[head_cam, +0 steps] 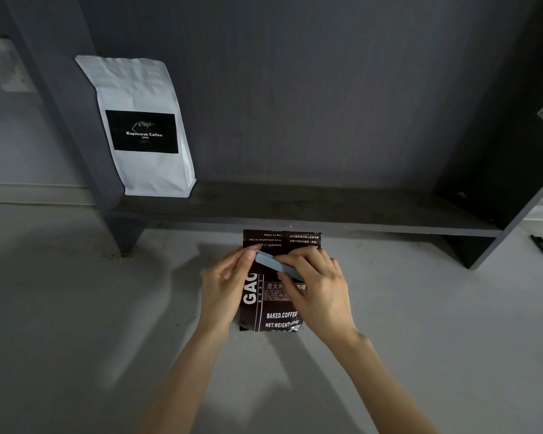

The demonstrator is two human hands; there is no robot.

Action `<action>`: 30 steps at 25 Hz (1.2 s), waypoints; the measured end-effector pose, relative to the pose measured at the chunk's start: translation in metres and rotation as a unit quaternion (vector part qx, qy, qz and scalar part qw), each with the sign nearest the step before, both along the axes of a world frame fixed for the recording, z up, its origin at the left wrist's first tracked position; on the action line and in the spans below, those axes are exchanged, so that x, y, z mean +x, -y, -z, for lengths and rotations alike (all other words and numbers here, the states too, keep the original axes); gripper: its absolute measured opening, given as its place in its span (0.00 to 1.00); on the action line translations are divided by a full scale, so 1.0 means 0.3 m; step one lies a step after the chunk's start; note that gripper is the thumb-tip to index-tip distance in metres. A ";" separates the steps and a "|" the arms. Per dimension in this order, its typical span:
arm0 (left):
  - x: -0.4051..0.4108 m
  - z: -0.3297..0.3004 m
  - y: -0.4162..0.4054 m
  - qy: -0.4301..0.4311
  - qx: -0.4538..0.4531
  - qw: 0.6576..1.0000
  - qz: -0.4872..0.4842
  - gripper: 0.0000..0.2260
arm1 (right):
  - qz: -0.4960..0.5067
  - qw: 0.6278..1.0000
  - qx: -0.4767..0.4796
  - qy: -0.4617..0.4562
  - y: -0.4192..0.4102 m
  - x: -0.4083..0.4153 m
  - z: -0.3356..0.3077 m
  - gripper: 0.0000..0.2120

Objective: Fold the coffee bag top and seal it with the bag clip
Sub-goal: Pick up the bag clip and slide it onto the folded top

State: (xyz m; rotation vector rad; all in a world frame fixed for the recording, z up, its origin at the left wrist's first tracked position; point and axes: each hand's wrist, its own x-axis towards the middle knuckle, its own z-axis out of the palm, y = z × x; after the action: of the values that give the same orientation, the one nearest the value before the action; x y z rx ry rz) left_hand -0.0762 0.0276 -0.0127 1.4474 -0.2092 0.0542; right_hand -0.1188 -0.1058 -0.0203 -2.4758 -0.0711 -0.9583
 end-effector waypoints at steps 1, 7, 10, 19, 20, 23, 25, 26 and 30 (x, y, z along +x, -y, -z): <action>0.001 0.001 0.003 -0.008 -0.004 1.000 0.000 0.07 | -0.002 1.000 -0.007 -0.002 -0.001 -0.004 0.000 0.08; 0.006 0.012 0.012 -0.020 0.000 1.000 -0.022 0.06 | -0.031 0.999 -0.011 0.003 -0.003 -0.016 -0.005 0.06; 0.018 0.011 0.005 -0.061 -0.015 0.997 -0.048 0.05 | -0.061 0.997 0.033 0.032 -0.011 -0.030 0.012 0.08; 0.008 -0.015 0.004 -0.055 -0.006 0.997 -0.055 0.07 | 0.002 1.000 0.021 0.008 0.013 -0.025 0.016 0.12; 0.009 -0.015 0.001 -0.057 -0.003 0.997 -0.054 0.07 | -0.003 1.000 0.006 0.017 0.015 -0.027 0.020 0.11; 0.011 -0.012 0.001 -0.065 0.006 0.997 -0.041 0.06 | -0.002 0.999 -0.027 0.035 0.022 -0.036 0.017 0.09; 0.013 -0.012 0.000 -0.063 0.013 0.997 -0.033 0.07 | 0.002 0.999 -0.033 0.042 0.024 -0.041 0.021 0.09; 0.014 -0.013 -0.001 -0.059 0.020 0.998 -0.030 0.07 | 0.002 0.999 -0.033 0.043 0.024 -0.041 0.025 0.09; 0.021 -0.017 -0.003 -0.050 0.037 0.998 -0.032 0.06 | -0.012 0.998 -0.016 0.062 0.020 -0.041 0.036 0.11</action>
State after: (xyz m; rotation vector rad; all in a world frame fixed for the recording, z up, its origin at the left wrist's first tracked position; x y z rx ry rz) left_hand -0.0700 0.0286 -0.0077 1.5269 -0.0842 0.0256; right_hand -0.1311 -0.1118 -0.0312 -2.4379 -0.1572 -1.1074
